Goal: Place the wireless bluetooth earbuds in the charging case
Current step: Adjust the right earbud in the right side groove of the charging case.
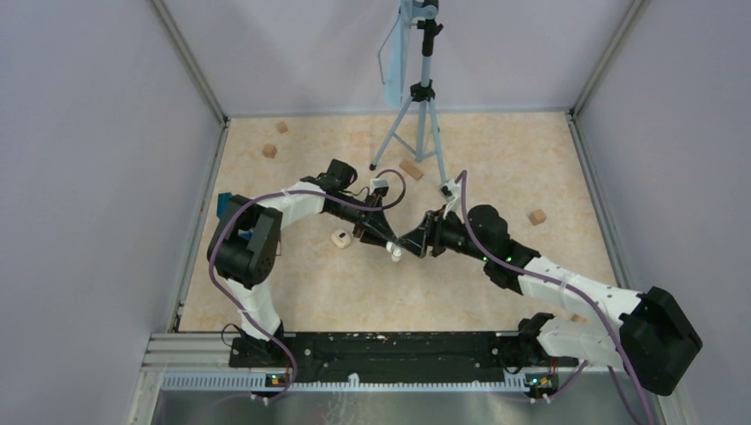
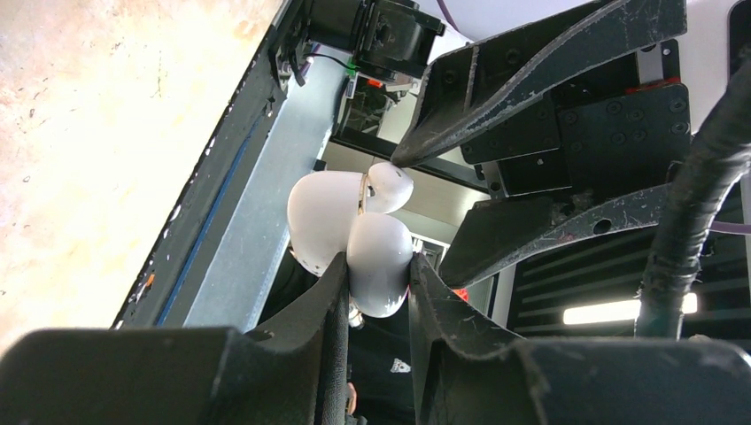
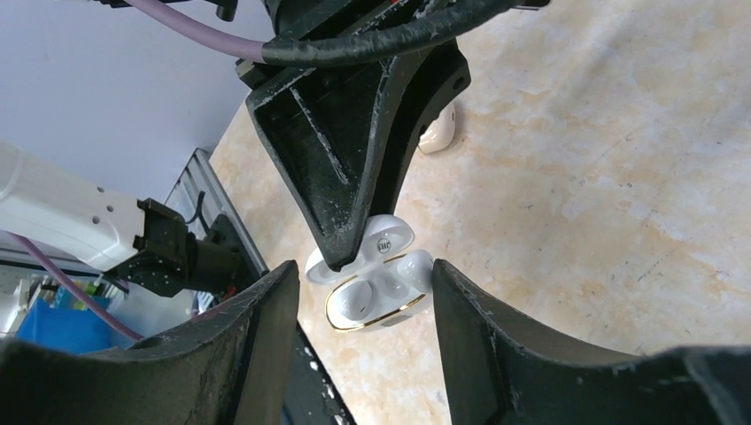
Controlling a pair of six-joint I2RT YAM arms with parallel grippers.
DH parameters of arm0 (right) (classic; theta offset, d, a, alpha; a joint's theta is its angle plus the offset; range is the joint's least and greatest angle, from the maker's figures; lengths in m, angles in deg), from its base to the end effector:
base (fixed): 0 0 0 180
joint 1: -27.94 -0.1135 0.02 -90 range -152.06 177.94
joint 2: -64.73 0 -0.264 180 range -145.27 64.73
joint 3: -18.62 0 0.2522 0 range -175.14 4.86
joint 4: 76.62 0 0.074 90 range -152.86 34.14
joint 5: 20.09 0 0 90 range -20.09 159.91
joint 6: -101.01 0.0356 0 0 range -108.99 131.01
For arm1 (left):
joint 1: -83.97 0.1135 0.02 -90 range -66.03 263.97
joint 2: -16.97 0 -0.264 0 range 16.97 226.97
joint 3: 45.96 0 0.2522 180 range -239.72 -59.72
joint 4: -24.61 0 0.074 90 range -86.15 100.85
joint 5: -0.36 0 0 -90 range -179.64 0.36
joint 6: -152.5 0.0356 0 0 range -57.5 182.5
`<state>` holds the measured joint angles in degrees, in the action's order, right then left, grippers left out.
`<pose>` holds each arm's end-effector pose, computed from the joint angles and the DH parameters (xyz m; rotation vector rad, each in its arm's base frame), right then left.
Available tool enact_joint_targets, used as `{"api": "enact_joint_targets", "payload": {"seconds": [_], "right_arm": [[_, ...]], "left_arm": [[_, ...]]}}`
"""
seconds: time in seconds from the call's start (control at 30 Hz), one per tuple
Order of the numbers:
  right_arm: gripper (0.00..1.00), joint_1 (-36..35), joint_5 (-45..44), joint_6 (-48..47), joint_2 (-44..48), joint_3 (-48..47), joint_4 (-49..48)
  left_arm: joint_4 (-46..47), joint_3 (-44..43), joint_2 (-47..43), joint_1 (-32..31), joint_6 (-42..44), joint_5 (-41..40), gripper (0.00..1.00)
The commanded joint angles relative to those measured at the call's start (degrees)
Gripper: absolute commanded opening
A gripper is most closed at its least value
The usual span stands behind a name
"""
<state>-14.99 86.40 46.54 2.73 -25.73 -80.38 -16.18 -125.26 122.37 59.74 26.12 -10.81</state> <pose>0.1698 0.1718 0.2442 -0.3502 1.9518 1.1967 0.3033 -0.1748 0.1827 -0.1310 -2.1645 1.7380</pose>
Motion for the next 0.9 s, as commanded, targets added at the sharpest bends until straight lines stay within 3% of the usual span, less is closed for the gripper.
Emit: {"api": "enact_joint_targets", "payload": {"seconds": [0.0,0.33,0.43,0.53,0.87], "right_arm": [[0.55,-0.5,5.6,-0.1,-0.4,-3.1,-0.3],[0.53,-0.5,7.3,3.2,-2.6,-3.7,-1.4],[0.34,-0.5,7.1,4.4,-2.6,-3.4,-2.3],[0.23,-0.4,6.3,4.9,-2.4,-3.0,-2.5],[0.21,-0.5,5.8,4.9,-1.8,-2.8,-2.3]], "left_arm": [[3.0,-0.2,-1.2,0.6,-0.7,0.8,0.0],[3.2,-0.1,-1.2,0.7,-0.9,0.8,0.0],[3.2,0.0,-1.2,0.8,-0.9,0.9,0.0],[3.3,0.2,-1.2,0.8,-0.8,1.0,0.0],[3.4,0.4,-1.5,0.9,-0.8,0.9,0.0]]}}
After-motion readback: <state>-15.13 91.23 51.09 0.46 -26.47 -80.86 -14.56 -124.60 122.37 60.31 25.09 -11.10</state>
